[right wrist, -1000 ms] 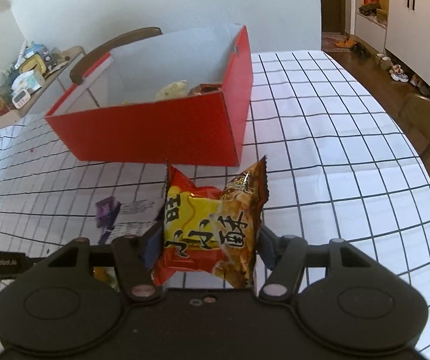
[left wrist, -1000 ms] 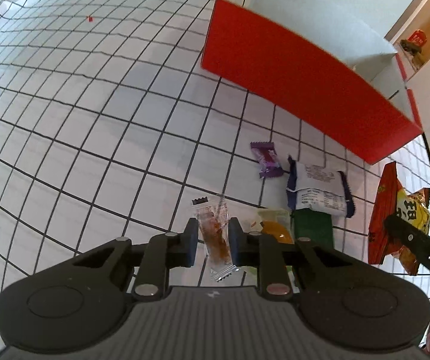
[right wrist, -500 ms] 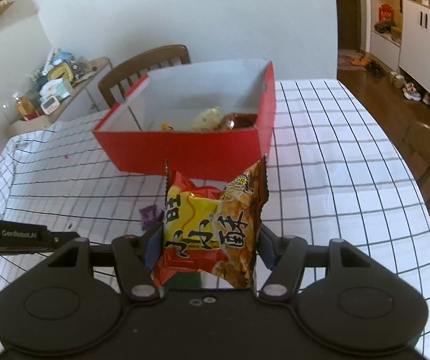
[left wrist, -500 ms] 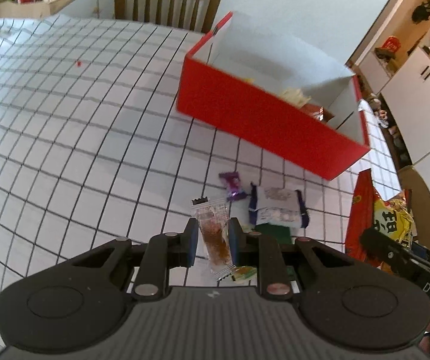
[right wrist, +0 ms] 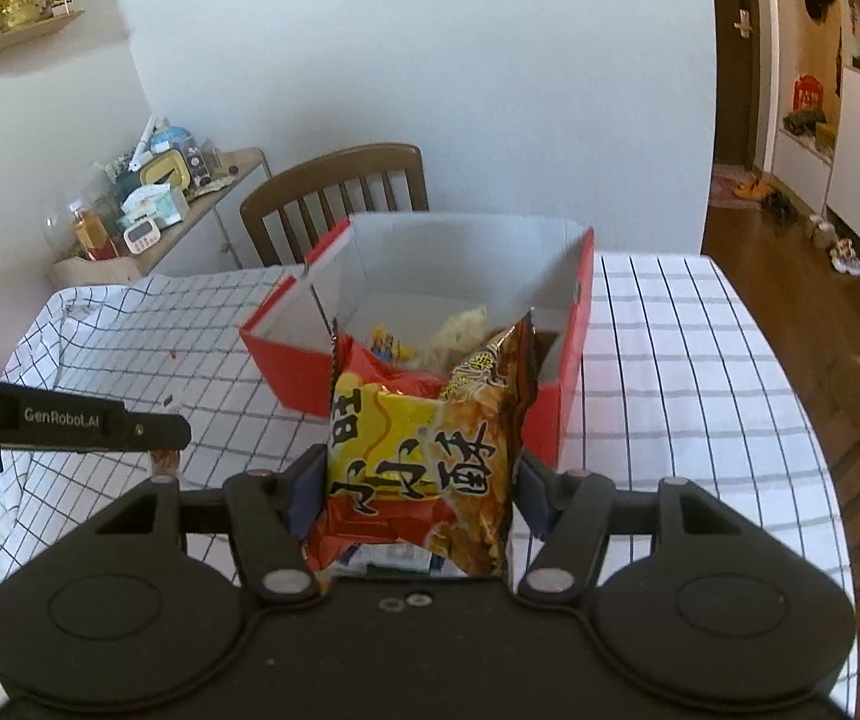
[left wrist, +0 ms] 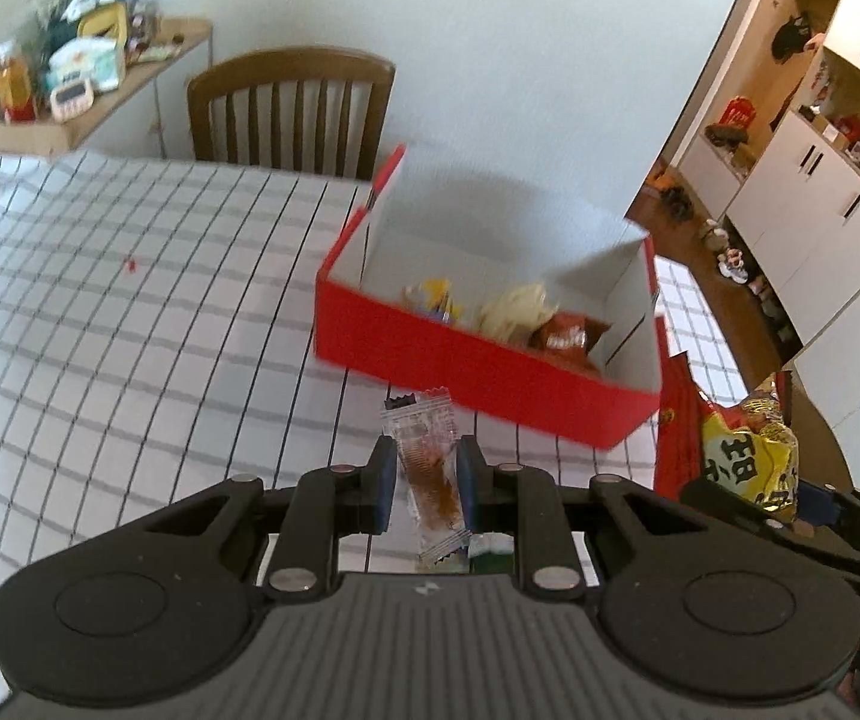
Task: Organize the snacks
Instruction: 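Carry the candy packet with the left gripper while the right carries the chip bag to the box, then open the left gripper to drop the candy packet while the right lowers the chip bag inside, then withdraw both grippers from the box toward the remaining snacks on the table, then grasp the orange jelly cup with the left gripper while the right grasps the green packet, then carry the jelly cup with the left gripper while the right carries the green packet to the box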
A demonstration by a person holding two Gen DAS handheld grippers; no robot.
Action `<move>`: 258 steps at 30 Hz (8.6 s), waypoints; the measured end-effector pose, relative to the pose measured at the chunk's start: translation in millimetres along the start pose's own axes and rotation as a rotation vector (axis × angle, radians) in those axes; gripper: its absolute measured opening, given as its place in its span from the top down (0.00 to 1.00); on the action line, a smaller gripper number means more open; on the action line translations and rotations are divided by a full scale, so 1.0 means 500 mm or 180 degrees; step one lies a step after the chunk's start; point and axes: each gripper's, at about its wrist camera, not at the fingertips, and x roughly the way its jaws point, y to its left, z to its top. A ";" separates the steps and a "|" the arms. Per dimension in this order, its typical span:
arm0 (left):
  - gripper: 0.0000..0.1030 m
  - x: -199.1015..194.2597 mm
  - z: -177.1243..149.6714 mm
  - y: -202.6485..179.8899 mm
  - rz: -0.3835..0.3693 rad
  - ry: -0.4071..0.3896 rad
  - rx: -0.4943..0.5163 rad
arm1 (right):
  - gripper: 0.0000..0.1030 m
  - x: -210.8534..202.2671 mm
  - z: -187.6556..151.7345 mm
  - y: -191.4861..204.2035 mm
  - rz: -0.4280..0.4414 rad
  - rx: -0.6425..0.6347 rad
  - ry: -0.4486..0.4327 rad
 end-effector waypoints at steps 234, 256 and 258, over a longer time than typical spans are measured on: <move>0.54 0.141 -0.232 0.031 0.0001 0.0930 0.0060 | 0.59 0.114 -0.265 0.080 -0.0063 -0.0310 0.0685; 0.54 -0.022 -0.144 0.051 -0.0089 0.0387 0.0371 | 0.58 -0.017 -0.162 0.142 -0.0086 -0.0214 0.0167; 0.54 -0.033 -0.125 0.051 -0.0091 0.0325 0.0384 | 0.59 -0.026 -0.142 0.143 -0.0074 -0.0210 0.0111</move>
